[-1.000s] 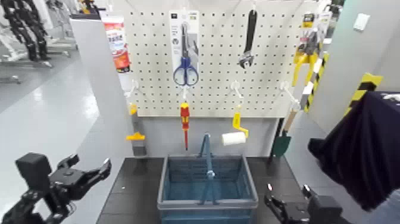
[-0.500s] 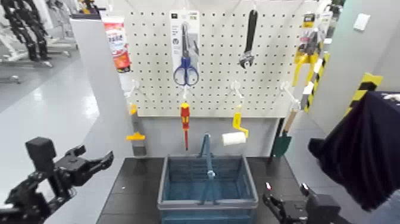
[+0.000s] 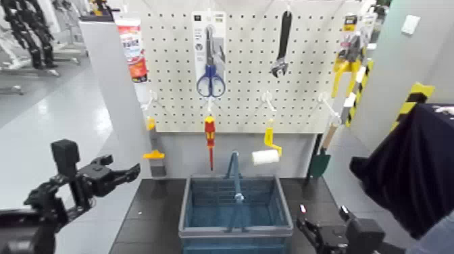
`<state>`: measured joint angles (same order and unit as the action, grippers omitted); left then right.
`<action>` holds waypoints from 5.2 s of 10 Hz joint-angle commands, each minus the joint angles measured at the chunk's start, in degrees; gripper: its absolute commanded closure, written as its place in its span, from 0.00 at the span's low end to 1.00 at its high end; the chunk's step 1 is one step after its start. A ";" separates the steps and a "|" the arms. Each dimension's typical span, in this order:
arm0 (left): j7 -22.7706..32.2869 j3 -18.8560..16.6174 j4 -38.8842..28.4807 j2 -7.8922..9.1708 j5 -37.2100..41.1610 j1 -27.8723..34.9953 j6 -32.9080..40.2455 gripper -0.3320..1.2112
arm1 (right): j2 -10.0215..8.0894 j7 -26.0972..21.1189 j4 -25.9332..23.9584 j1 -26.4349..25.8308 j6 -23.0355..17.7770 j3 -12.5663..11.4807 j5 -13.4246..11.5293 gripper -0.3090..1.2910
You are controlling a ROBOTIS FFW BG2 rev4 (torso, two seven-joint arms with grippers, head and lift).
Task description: Put the yellow paint brush into the crate.
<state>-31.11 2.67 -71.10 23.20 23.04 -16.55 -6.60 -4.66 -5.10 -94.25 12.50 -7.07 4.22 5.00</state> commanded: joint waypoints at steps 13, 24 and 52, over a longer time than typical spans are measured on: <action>-7.73 19.48 25.22 1.05 8.86 -22.48 7.75 0.30 | 0.26 0.00 2.05 -1.69 -1.54 2.02 1.07 0.29; -11.43 21.94 32.78 -1.14 11.41 -26.96 8.98 0.90 | 0.26 0.00 2.40 -2.21 -2.60 2.38 1.15 0.29; 0.00 1.47 -18.55 -5.71 14.31 3.01 -11.06 0.98 | 0.18 -0.44 2.58 -1.25 -3.48 1.85 1.15 0.29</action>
<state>-31.09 3.39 -91.10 17.73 36.68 -13.58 -18.98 -4.55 -5.54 -91.68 11.19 -10.45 6.09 6.15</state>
